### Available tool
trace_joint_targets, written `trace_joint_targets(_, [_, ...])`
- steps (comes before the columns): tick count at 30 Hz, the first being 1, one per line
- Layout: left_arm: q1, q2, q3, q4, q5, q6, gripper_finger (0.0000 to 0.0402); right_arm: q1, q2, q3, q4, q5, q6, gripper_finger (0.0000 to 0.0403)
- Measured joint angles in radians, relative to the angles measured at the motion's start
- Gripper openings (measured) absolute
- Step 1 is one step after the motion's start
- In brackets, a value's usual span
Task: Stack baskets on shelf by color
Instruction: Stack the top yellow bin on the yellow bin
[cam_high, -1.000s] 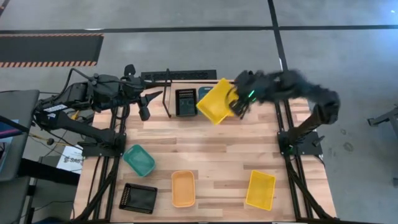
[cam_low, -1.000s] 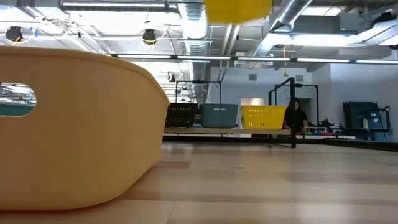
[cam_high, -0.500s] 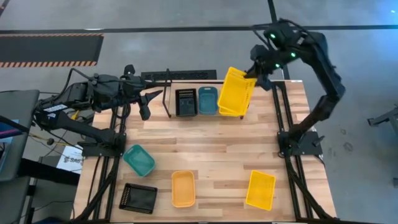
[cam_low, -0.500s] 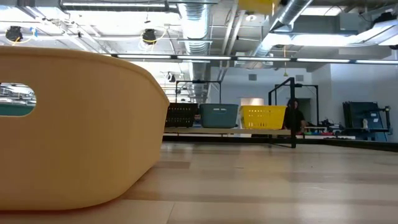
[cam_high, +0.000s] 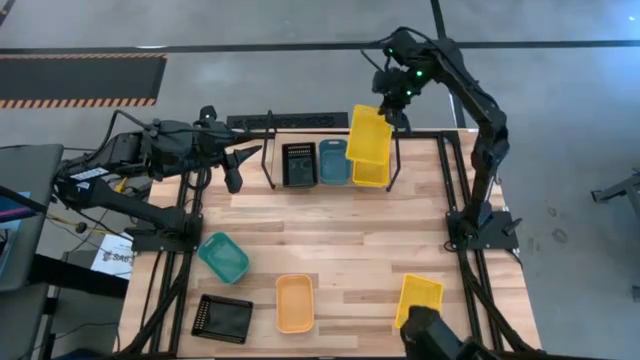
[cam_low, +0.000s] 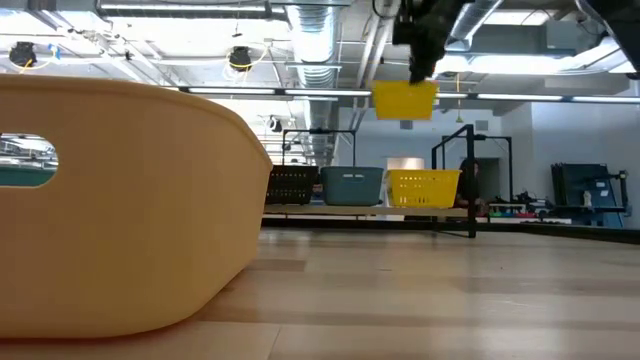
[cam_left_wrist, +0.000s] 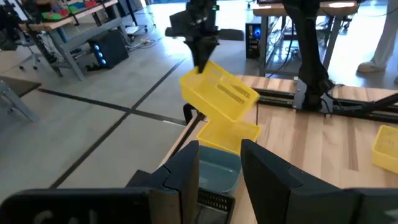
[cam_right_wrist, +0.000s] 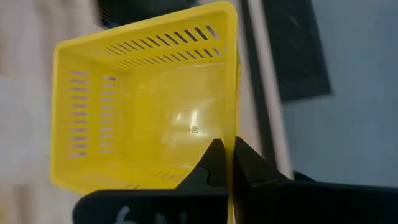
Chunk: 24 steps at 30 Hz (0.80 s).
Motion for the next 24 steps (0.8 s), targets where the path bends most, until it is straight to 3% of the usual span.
trace_joint_targets(14, [0.0,0.0,-0.009,-0.024,0.0,0.0,0.0108,0.03,0.083,-0.053,0.0,0.061,-0.025,0.0004])
trace_joint_targets(24, [0.0,0.0,-0.009,-0.031,0.002,0.0,0.0108,0.028,0.019,-0.233,0.0,0.113,-0.016,0.0003])
